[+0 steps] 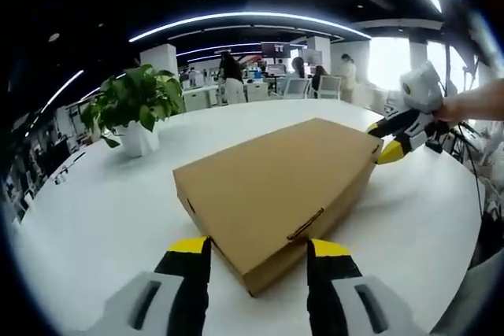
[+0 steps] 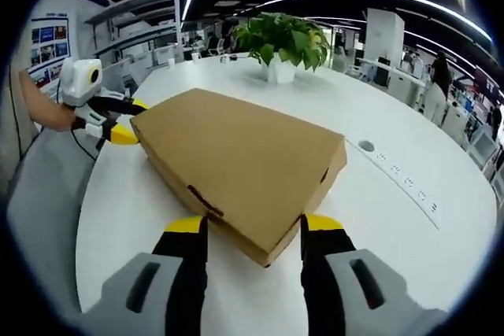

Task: Operate the shoe box by opening the lid, removing the specified soft item, and placing it in the target area until the item is outside and the box remains undamaged.

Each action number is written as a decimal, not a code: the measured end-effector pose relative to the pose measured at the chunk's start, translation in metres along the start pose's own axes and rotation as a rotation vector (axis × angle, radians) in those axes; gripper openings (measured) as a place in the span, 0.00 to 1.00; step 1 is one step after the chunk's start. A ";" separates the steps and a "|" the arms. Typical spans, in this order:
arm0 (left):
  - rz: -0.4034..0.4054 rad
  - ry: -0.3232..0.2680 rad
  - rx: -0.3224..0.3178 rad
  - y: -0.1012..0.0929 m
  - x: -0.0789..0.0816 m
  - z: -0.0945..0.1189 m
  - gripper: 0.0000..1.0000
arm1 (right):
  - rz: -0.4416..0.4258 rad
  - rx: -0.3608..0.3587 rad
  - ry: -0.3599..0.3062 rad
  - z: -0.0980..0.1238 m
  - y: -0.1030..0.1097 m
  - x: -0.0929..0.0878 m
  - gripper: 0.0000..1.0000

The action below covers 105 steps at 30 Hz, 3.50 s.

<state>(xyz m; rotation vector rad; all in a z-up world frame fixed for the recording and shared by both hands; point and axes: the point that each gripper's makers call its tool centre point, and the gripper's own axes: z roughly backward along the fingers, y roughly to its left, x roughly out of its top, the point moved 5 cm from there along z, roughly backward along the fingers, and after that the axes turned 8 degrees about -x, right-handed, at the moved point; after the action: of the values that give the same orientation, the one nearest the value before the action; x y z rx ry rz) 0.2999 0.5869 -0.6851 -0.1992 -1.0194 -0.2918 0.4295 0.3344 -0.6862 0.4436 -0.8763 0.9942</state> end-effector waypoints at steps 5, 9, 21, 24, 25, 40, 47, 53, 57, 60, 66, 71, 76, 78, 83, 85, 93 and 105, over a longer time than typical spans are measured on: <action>-0.005 0.009 -0.014 0.003 -0.002 0.004 0.49 | -0.015 0.004 0.019 0.003 0.008 0.001 0.42; -0.011 0.015 -0.026 0.006 -0.004 0.007 0.48 | -0.020 0.005 0.034 0.004 0.014 0.000 0.41; -0.025 0.030 -0.058 0.014 -0.008 0.016 0.48 | -0.049 -0.027 0.077 0.008 0.034 0.001 0.41; -0.030 0.036 -0.070 0.017 -0.010 0.019 0.48 | -0.057 -0.036 0.081 0.009 0.039 0.000 0.41; -0.032 0.037 -0.073 0.018 -0.010 0.020 0.48 | -0.061 -0.041 0.085 0.009 0.042 0.000 0.41; -0.058 0.068 -0.126 0.029 -0.016 0.032 0.47 | -0.101 -0.091 0.104 0.014 0.069 -0.001 0.40; -0.071 0.081 -0.149 0.036 -0.019 0.036 0.47 | -0.118 -0.117 0.120 0.016 0.082 -0.001 0.41; -0.084 0.093 -0.172 0.039 -0.020 0.039 0.47 | -0.134 -0.136 0.124 0.018 0.093 -0.003 0.41; -0.089 0.100 -0.187 0.041 -0.021 0.042 0.47 | -0.145 -0.150 0.123 0.019 0.100 -0.003 0.40; -0.095 0.110 -0.198 0.043 -0.022 0.043 0.47 | -0.154 -0.161 0.123 0.020 0.105 -0.004 0.40; -0.112 0.129 -0.223 0.047 -0.023 0.047 0.47 | -0.173 -0.186 0.118 0.023 0.117 -0.005 0.40; -0.123 0.140 -0.240 0.051 -0.025 0.050 0.47 | -0.185 -0.202 0.114 0.024 0.126 -0.005 0.40; -0.134 0.148 -0.257 0.052 -0.026 0.056 0.47 | -0.198 -0.218 0.109 0.025 0.136 -0.005 0.40; -0.139 0.152 -0.265 0.054 -0.026 0.059 0.47 | -0.203 -0.223 0.106 0.024 0.141 -0.005 0.40; -0.150 0.163 -0.280 0.058 -0.027 0.065 0.47 | -0.209 -0.230 0.100 0.024 0.152 -0.004 0.40; -0.153 0.167 -0.284 0.060 -0.028 0.068 0.47 | -0.210 -0.231 0.098 0.023 0.156 -0.003 0.39; -0.168 0.190 -0.302 0.072 -0.030 0.075 0.47 | -0.200 -0.228 0.089 0.019 0.172 0.000 0.38; -0.173 0.206 -0.314 0.089 -0.037 0.087 0.47 | -0.205 -0.220 0.070 0.012 0.192 0.006 0.37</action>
<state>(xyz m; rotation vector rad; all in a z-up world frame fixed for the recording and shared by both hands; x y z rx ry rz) 0.2410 0.7018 -0.6747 -0.3578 -0.7833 -0.6182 0.2600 0.4248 -0.6846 0.3022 -0.8489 0.7125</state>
